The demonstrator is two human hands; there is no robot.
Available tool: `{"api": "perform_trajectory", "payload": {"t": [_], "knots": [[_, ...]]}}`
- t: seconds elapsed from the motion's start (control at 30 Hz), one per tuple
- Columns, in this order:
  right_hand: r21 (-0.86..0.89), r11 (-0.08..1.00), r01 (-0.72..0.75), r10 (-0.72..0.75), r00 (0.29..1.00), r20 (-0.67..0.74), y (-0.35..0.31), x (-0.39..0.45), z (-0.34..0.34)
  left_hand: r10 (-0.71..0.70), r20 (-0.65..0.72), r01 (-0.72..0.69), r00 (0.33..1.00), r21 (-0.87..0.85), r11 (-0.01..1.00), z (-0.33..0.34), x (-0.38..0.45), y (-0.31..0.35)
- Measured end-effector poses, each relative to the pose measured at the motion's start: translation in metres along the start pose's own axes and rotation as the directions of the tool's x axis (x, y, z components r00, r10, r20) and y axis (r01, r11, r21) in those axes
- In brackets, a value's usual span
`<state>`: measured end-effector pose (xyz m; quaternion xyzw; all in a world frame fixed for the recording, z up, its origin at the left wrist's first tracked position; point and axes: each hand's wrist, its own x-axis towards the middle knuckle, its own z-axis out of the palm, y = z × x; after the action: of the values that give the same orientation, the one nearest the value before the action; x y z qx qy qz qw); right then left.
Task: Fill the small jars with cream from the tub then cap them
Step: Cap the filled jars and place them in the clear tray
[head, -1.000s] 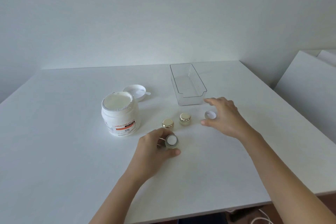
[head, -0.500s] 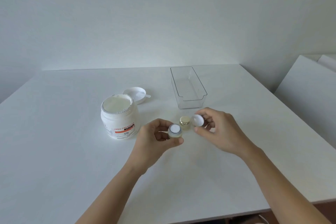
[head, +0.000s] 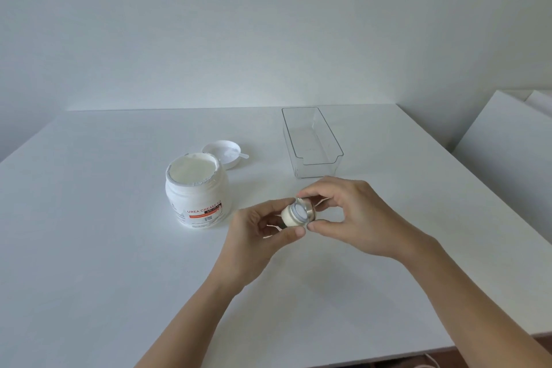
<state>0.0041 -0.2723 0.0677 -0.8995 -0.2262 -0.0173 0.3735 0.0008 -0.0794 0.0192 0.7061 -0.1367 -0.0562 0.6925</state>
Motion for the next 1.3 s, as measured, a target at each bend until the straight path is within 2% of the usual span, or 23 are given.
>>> {"api": "perform_trajectory", "payload": {"t": [0.1,0.2,0.37,0.5,0.67,0.73,0.83,0.9,1.07,1.13,1.23,1.3], "knots": [[0.115,0.993,-0.019,0.014,0.999,0.046,0.0,0.001,-0.002,0.024,0.0,-0.024,1.0,0.0,1.0,0.001,0.0,0.001],[0.2,0.98,-0.02,0.004,0.996,0.084,0.002,0.003,-0.005,-0.021,-0.029,0.019,0.999,-0.086,0.996,0.0,-0.001,0.0],[0.251,0.968,-0.025,-0.003,0.994,0.11,0.005,0.005,-0.007,0.003,-0.055,-0.007,0.999,-0.058,0.998,-0.002,0.0,-0.002],[0.19,0.977,-0.094,0.077,0.992,0.097,0.008,0.008,-0.006,0.027,-0.064,-0.03,0.998,-0.036,0.999,-0.001,0.0,-0.004],[-0.055,0.991,-0.124,0.127,0.99,0.055,0.006,0.01,0.003,0.027,-0.066,-0.029,0.997,-0.023,0.999,-0.001,0.0,-0.004],[-0.002,0.995,-0.104,0.104,0.992,0.073,0.008,0.009,-0.001,0.021,-0.086,-0.024,0.996,-0.032,0.999,-0.001,0.001,-0.003],[0.204,0.975,-0.09,0.056,0.985,0.165,0.009,0.009,-0.009,0.016,-0.093,-0.02,0.996,-0.047,0.999,-0.002,0.001,-0.003],[0.171,0.981,-0.087,0.061,0.987,0.151,0.008,0.01,-0.007,0.014,-0.092,-0.018,0.996,-0.048,0.999,-0.002,0.001,-0.003],[-0.041,0.99,-0.134,0.136,0.989,0.053,0.005,0.016,0.004,0.016,-0.083,-0.019,0.996,-0.032,0.999,-0.002,0.001,-0.005],[-0.023,0.993,-0.117,0.118,0.992,0.045,0.005,0.014,0.002,0.017,-0.096,-0.021,0.995,-0.038,0.999,-0.003,0.001,-0.004],[0.025,0.998,-0.06,0.056,0.988,0.145,0.006,0.011,-0.005,0.023,-0.113,-0.025,0.993,-0.021,0.999,-0.003,0.001,-0.003],[0.04,0.998,-0.05,0.044,0.988,0.145,0.006,0.012,-0.004,0.027,-0.105,-0.028,0.994,-0.013,1.0,-0.002,0.001,-0.003]]}}
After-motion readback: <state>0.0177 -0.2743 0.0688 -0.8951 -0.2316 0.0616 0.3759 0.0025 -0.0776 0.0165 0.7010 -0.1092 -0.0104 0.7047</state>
